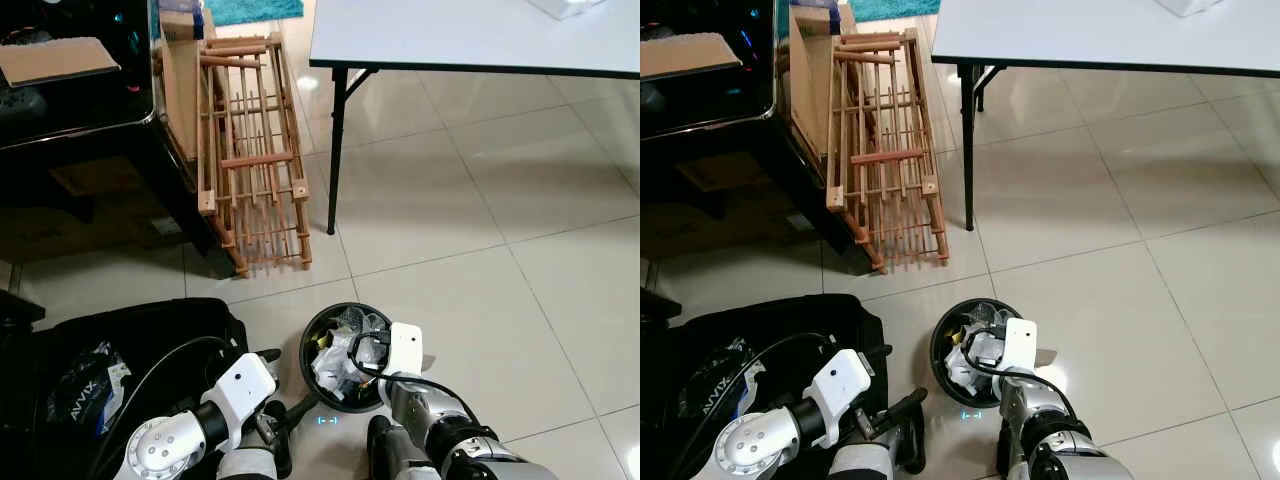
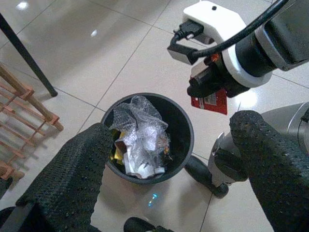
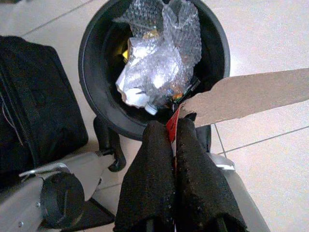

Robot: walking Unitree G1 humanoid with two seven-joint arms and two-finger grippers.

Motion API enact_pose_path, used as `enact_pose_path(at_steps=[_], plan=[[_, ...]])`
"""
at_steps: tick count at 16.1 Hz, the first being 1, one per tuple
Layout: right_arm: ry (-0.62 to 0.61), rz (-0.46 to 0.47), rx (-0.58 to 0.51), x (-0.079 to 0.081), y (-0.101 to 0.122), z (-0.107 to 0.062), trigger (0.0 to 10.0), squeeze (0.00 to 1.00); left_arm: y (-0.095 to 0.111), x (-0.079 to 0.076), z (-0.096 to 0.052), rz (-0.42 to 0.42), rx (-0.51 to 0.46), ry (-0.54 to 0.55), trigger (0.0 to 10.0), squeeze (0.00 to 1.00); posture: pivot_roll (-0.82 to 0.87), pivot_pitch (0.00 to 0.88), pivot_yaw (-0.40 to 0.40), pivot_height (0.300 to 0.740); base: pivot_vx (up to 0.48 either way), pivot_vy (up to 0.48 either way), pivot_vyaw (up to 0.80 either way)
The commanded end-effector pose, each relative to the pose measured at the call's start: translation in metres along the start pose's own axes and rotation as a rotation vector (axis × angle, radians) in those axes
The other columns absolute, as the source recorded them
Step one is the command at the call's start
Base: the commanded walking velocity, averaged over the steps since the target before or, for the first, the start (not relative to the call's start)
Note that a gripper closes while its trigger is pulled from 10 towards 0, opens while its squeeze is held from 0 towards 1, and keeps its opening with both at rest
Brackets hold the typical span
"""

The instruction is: Picking trash to rubbish bin

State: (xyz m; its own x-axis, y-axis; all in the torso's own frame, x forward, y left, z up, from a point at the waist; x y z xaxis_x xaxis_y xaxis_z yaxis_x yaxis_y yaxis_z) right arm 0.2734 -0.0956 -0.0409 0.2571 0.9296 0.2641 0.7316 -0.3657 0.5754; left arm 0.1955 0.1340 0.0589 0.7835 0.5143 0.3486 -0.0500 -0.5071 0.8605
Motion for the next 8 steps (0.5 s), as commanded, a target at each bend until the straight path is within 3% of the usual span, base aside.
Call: enact_pose_path(at_steps=[1,8], plan=[[-0.020,-0.012,0.031,-0.006,-0.014,0.000,10.0,0.00,-0.002,-0.005,-0.006,0.000,0.017,-0.019,10.0,0.00,0.20,0.356,0.041,0.740,0.000,0.000,0.00],[0.034,-0.155,-0.129,0.011,0.014,-0.001,10.0,0.00,0.003,-0.004,-0.014,-0.029,0.017,0.035,10.0,0.00,0.21,0.400,0.038,0.740,0.000,0.000,0.00]])
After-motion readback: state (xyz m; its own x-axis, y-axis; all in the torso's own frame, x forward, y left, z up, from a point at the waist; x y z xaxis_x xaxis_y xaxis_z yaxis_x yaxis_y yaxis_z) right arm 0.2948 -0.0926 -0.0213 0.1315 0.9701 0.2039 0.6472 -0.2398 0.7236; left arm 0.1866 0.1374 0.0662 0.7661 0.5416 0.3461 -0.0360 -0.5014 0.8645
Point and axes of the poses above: a point about 5 cm out from each wrist's last joint towards the gripper, its own z axis pointing out of the wrist towards the gripper, its own y axis along the axis of the wrist's last joint, x = y × z, the point moved 1 cm from there along z, pointing out of the wrist towards the gripper, and after that the axes turned 12 degrees about z, right-handed, at the moved point
